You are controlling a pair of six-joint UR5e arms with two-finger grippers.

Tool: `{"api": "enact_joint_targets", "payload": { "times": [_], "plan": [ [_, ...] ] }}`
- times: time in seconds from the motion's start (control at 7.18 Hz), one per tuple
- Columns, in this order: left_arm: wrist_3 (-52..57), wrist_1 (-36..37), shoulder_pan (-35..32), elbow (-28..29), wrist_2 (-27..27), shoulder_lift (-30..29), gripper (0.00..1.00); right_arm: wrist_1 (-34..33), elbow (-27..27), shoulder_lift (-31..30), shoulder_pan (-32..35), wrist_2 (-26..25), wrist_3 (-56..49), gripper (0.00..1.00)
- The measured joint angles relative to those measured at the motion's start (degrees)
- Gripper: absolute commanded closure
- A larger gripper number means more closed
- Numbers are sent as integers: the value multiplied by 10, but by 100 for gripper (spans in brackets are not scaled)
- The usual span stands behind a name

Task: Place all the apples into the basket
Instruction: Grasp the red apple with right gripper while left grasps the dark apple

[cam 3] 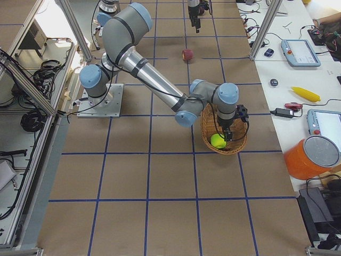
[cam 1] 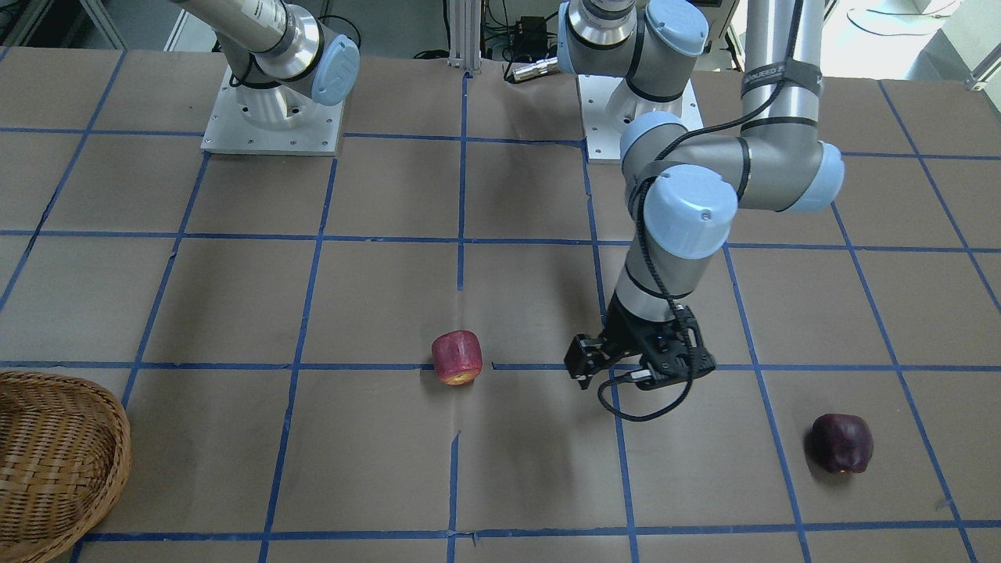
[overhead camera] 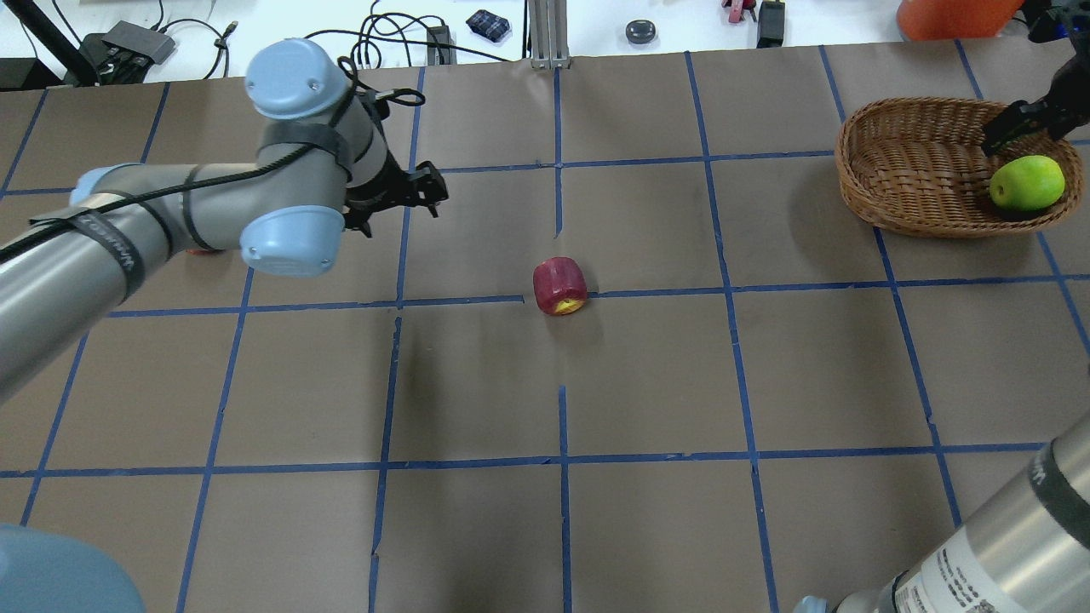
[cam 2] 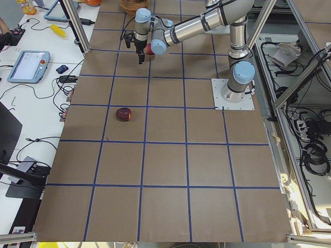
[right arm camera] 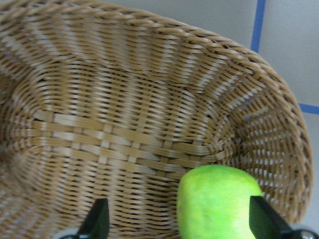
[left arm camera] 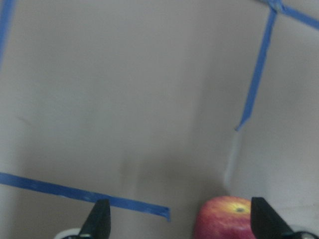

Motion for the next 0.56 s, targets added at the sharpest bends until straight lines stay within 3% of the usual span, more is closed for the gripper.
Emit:
{"api": "enact_joint_targets", "payload": {
  "times": [0.28, 0.56],
  "plan": [
    [173, -52, 92, 3, 16, 14, 0, 123, 7, -57, 93, 5, 120, 0],
    [348, -71, 188, 26, 35, 3, 0, 166, 16, -66, 229, 9, 300, 0]
  ]
}}
